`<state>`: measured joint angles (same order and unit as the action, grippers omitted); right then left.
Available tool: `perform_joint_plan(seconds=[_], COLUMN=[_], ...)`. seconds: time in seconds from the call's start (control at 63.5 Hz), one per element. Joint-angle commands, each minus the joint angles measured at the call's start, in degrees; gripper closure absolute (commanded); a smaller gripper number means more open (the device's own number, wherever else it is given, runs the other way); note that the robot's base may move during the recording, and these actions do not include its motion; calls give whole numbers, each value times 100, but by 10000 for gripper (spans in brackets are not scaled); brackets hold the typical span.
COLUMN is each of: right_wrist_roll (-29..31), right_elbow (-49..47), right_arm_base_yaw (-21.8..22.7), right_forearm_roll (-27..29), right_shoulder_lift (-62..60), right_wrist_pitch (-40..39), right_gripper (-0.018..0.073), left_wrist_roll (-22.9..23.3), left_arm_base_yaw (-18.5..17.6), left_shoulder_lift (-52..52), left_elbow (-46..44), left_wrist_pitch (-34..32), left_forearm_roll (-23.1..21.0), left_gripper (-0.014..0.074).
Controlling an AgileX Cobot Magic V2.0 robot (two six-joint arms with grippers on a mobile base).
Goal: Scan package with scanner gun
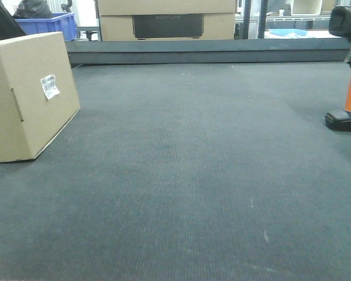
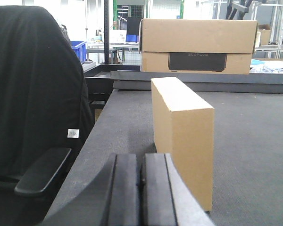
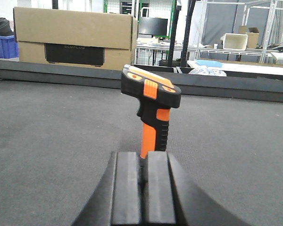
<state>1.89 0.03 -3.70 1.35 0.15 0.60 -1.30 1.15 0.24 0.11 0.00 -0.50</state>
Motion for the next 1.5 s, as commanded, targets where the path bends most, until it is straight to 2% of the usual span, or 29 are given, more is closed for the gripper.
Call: perform_joint_plan(seconds=[0.0,0.378,0.456,0.582,0.708,0.881,1.086,1.212,1.275,1.479], right_wrist_roll=[9,9,9,9,9,9,9,9,9,9], right_elbow=[-3,-3,-3,-3,-3,-3,-3,-3,-3,-3], right_arm_base_yaw=[-3,-3,-3,-3,-3,-3,-3,-3,-3,-3], right_forearm_roll=[-42,-42,-42,-42,-42,-42,-42,-42,-42,-42], right_shoulder_lift=[-15,-15,-15,-15,-15,-15,-15,-15,-15,-15], right_wrist_pitch=[-116,-116,-116,-116,-116,-116,-116,-116,-116,-116], right_gripper=[721,721,721,721,721,721,721,721,721,721], left_wrist_roll=[51,40,40,40,40,40,40,40,40,40], left_arm_base_yaw=[-21,-21,-21,-21,-21,-21,-21,-21,-21,-110], left_shoulder_lift=[-24,-24,-24,128,1000,3063,4822,5405,5645,7039], left_elbow=[-11,-11,-48,-764,-1772,-3405,-4882,-5415,-5579,-7019], left_wrist_pitch=[-107,-207,153,785,1701,2888,2964,2849,2777,4252], left_forearm_roll=[-27,-44,-72,-85,-85,-85,-102,-583,-691,-641], left_gripper=[699,699,699,699,699,699,699,699,699,708])
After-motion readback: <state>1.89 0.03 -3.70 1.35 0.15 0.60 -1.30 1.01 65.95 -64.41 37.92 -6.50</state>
